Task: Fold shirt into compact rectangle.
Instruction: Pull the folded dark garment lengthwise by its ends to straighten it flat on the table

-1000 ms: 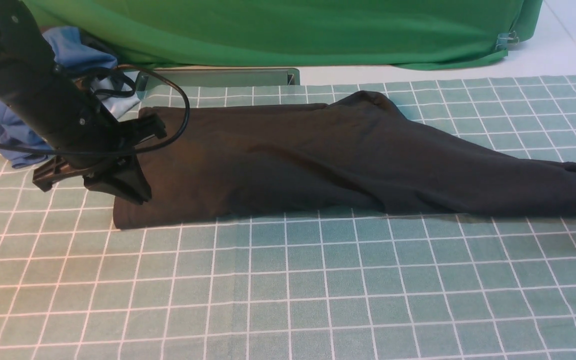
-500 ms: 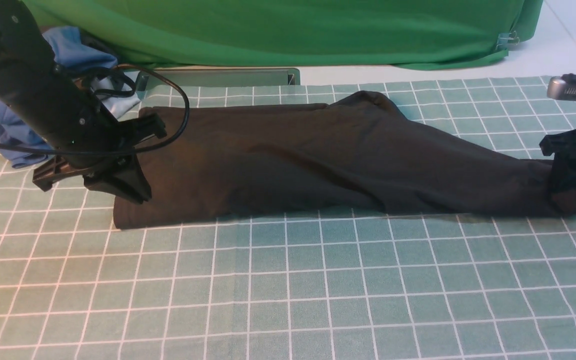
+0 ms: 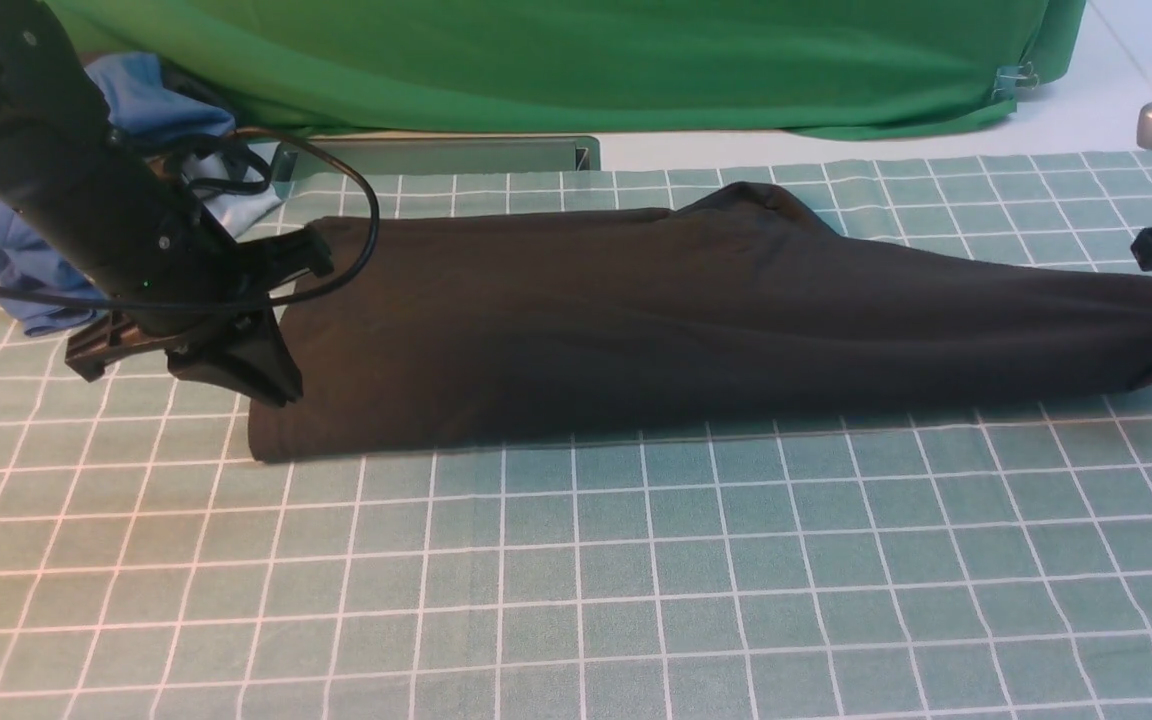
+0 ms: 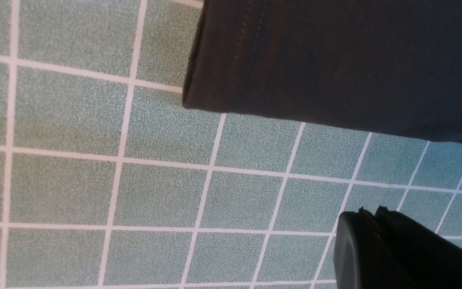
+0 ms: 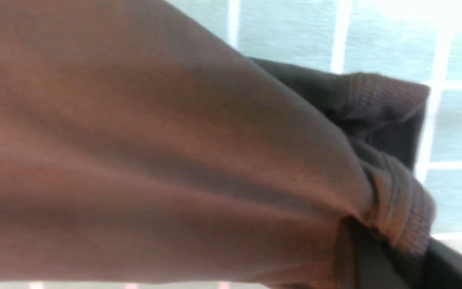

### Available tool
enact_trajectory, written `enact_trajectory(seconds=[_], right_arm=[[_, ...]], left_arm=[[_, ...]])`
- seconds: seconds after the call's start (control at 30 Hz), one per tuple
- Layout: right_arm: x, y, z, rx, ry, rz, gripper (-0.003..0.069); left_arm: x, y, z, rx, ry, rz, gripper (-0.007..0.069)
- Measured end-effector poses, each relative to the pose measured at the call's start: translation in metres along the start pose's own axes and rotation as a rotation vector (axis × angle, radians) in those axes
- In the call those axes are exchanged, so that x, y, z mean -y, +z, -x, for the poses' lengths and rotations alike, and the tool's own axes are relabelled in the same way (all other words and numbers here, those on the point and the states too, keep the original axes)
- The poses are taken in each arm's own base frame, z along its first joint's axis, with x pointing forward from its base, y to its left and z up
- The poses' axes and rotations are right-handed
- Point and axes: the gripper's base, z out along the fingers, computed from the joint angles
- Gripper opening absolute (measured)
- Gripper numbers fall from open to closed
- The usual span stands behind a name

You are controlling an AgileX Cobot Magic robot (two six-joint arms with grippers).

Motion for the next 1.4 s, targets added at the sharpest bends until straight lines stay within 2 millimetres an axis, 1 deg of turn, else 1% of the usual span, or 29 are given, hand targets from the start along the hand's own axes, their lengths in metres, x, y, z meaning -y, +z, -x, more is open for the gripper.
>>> enact_trajectory(seconds=[0.03, 0.07, 0.1, 0.13, 0.17, 0.2, 0.23, 0.27, 0.3, 0.33, 0.43, 0.5, 0.6, 0.67, 0.7, 0.77, 0.87, 1.0, 1.1, 1.13, 1.17, 1.2, 1.23, 1.3, 1.4], right_arm=[[0.001, 0.001, 0.000, -0.004, -0.008, -0.016, 0.0169], [0.003, 0.002, 0.000, -0.004, -0.013, -0.028, 0.0231], [0.004, 0.003, 0.001, -0.004, -0.016, -0.035, 0.0266], [0.005, 0.003, 0.001, -0.002, -0.018, -0.042, 0.0317], [0.006, 0.003, 0.001, 0.000, -0.018, -0.051, 0.0384], [0.006, 0.002, 0.001, 0.000, -0.020, -0.057, 0.0426], [0.008, -0.001, 0.002, -0.001, -0.023, -0.068, 0.0539], [0.008, -0.002, 0.003, -0.002, -0.023, -0.068, 0.0549], [0.009, -0.005, 0.003, -0.006, -0.017, -0.071, 0.0602], [0.010, -0.009, 0.004, -0.005, -0.015, -0.074, 0.0635], [0.010, -0.011, 0.004, -0.008, 0.005, -0.075, 0.0644], [0.010, -0.008, 0.004, -0.009, 0.020, -0.074, 0.0636], [0.008, 0.006, 0.001, -0.012, 0.048, -0.064, 0.0618], [0.004, 0.026, -0.001, -0.031, 0.065, -0.033, 0.0610], [0.004, 0.027, -0.001, -0.033, 0.067, -0.031, 0.0610], [0.000, 0.047, -0.002, -0.062, 0.081, 0.002, 0.0596], [-0.003, 0.060, -0.002, -0.081, 0.094, 0.028, 0.0559], [-0.006, 0.061, -0.001, -0.076, 0.105, 0.065, 0.0465], [-0.009, 0.061, -0.001, -0.072, 0.077, 0.099, 0.0365], [-0.010, 0.061, -0.001, -0.072, 0.071, 0.107, 0.0320], [-0.011, 0.061, -0.001, -0.077, 0.064, 0.118, 0.0223], [-0.011, 0.060, -0.002, -0.086, 0.060, 0.125, 0.0150], [-0.012, 0.060, -0.003, -0.092, 0.053, 0.128, 0.0108], [-0.010, 0.059, -0.005, -0.112, 0.032, 0.114, 0.0064], [-0.002, 0.052, -0.007, -0.124, 0.024, 0.053, 0.0058]], left_arm=[[0.000, 0.000, 0.000, 0.002, 0.000, 0.000, 0.0016], [0.000, 0.000, 0.000, 0.002, 0.000, 0.000, 0.0016], [0.000, 0.000, 0.000, 0.005, 0.000, 0.000, 0.0016], [0.000, 0.000, 0.001, 0.007, 0.000, -0.001, 0.0016], [0.000, 0.000, 0.001, 0.012, 0.000, -0.001, 0.0016], [0.000, 0.000, 0.001, 0.015, 0.000, -0.001, 0.0016], [0.000, 0.000, 0.002, 0.023, 0.000, -0.002, 0.0016], [0.000, 0.000, 0.002, 0.023, 0.000, -0.002, 0.0016], [0.000, 0.000, 0.002, 0.025, 0.000, -0.002, 0.0016], [0.000, 0.000, 0.003, 0.028, 0.000, -0.003, 0.0016], [0.000, 0.000, 0.003, 0.030, -0.001, -0.005, 0.0017], [0.001, 0.000, 0.003, 0.035, -0.002, -0.007, 0.0018], [0.001, 0.000, 0.004, 0.049, -0.004, -0.013, 0.0017], [0.001, 0.000, 0.005, 0.053, -0.004, -0.015, 0.0017], [0.001, 0.000, 0.005, 0.053, -0.003, -0.015, 0.0017], [0.001, 0.000, 0.005, 0.054, 0.006, -0.015, 0.0017], [0.001, 0.000, 0.005, 0.054, 0.009, -0.016, 0.0017], [0.002, 0.000, 0.004, 0.042, 0.009, -0.017, 0.0017], [0.002, 0.000, 0.004, 0.040, 0.013, -0.016, 0.0017], [0.002, 0.000, 0.004, 0.040, 0.015, -0.016, 0.0017], [0.002, 0.000, 0.004, 0.039, 0.015, -0.016, 0.0017], [0.001, 0.000, 0.004, 0.039, 0.016, -0.015, 0.0017], [0.001, 0.000, 0.004, 0.039, 0.018, -0.015, 0.0017], [0.001, 0.000, 0.003, 0.038, 0.024, -0.015, 0.0017], [0.002, -0.003, 0.002, 0.040, 0.036, -0.012, 0.0017]])
